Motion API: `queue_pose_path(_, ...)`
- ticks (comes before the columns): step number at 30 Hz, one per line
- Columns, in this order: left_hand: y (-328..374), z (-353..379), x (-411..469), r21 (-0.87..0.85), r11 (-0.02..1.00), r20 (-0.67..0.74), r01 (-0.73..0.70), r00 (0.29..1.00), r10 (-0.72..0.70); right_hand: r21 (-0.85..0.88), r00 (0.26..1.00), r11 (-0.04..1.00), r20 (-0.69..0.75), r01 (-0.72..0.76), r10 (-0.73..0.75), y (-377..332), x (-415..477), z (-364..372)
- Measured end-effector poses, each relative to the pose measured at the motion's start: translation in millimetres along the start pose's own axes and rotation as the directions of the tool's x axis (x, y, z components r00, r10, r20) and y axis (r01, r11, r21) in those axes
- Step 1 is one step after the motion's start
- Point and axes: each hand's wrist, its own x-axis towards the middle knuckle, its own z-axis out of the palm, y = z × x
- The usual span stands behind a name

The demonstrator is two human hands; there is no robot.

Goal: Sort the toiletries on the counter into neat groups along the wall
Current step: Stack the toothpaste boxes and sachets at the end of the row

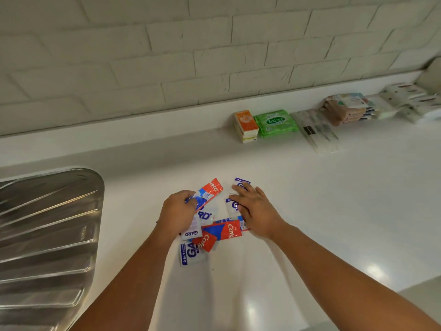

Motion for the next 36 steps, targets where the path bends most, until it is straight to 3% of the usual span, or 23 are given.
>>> queue_pose_path(4, 9.5, 10.6, 7.6, -0.098, 0.995, 0.019, 0.031, 0.999, -0.029, 0.071, 0.997, 0.996, -0.046, -0.054, 0.058, 3.5, -17.0, -5.6)
queue_pose_path(9, 24.3, 25.3, 31.9, -0.223, 0.967, 0.006, 0.124, 0.992, -0.126, 0.023, 0.971, 1.0, -0.237, -0.02, 0.025, -2.5, -39.4, -12.8)
queue_pose_path(17, 53.7, 56.4, 82.1, -0.365, 0.921, -0.084, 0.139, 0.98, -0.181, -0.148, 0.99, 0.985, 0.094, -0.092, 0.107, 4.7, -42.1, -37.2)
queue_pose_path(21, 74.0, 65.0, 109.6, -0.292, 0.953, -0.13, 0.086, 0.983, -0.128, -0.123, 0.954, 0.986, 0.264, -0.115, 0.144, 11.3, -34.4, -51.1)
queue_pose_path(25, 91.2, 68.8, 139.4, -0.085, 0.996, -0.16, 0.014, 0.987, -0.027, -0.019, 0.925, 0.991, 0.356, -0.132, 0.13, 30.5, -24.5, -69.5)
queue_pose_path(30, 102.3, 76.1, 161.9, 0.109, 0.994, -0.218, -0.02, 0.975, 0.043, 0.099, 0.921, 0.97, 0.347, -0.223, 0.177, 58.9, -20.9, -92.3)
queue_pose_path(36, 115.0, 86.2, 175.5, 0.19, 0.982, -0.313, 0.003, 0.948, 0.058, 0.277, 0.917, 0.895, 0.299, -0.349, 0.265, 86.6, -12.9, -106.4)
